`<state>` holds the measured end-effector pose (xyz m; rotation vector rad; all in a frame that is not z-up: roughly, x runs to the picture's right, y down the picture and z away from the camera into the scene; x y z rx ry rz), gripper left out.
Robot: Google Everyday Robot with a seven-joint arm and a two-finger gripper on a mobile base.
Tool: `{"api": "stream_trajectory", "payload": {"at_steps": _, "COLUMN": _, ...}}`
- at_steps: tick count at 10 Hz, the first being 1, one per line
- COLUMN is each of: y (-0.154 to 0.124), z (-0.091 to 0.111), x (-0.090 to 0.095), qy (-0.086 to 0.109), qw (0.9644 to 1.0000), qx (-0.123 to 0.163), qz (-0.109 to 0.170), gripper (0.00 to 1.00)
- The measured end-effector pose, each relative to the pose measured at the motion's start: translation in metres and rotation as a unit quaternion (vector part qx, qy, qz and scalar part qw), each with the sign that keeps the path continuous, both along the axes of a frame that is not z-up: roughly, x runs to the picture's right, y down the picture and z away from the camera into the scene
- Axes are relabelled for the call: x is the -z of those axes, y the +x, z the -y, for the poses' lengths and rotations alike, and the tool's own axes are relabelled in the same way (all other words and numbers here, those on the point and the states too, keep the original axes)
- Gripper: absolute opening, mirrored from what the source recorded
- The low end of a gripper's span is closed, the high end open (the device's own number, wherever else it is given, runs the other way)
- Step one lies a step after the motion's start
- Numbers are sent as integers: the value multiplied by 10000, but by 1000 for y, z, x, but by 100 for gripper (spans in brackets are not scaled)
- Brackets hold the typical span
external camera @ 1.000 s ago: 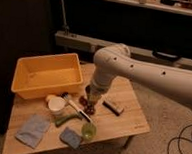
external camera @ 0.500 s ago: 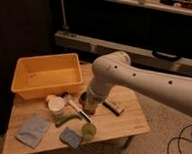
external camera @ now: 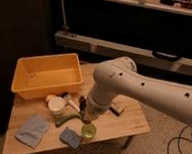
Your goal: Stack cups on top of each other
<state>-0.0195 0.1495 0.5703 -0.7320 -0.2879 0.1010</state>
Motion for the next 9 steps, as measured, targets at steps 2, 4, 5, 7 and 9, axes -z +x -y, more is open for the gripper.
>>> {"api": "stream_trajectory", "payload": {"at_steps": 2, "y": 2, "z": -26, "x": 3, "qy": -137, "qw": 9998, "qx": 122, "qz": -16, "gripper": 0}}
{"api": "stream_trajectory", "payload": {"at_steps": 4, "y": 8, "z": -43, "x": -5, "qy": -275, "qw": 9995, "qx": 158, "qz": -53, "gripper": 0}}
{"api": "stream_trajectory", "payload": {"at_steps": 5, "y": 8, "z": -47, "x": -9, "qy": -310, "qw": 9994, "qx": 165, "qz": -56, "gripper": 0}}
{"api": "stream_trajectory", "payload": {"at_steps": 7, "y": 8, "z": -54, "x": -20, "qy": -384, "qw": 9991, "qx": 150, "qz": -61, "gripper": 0}}
{"api": "stream_trajectory", "payload": {"at_steps": 9, "y": 7, "z": -59, "x": -28, "qy": -441, "qw": 9989, "qx": 143, "qz": -76, "gripper": 0}}
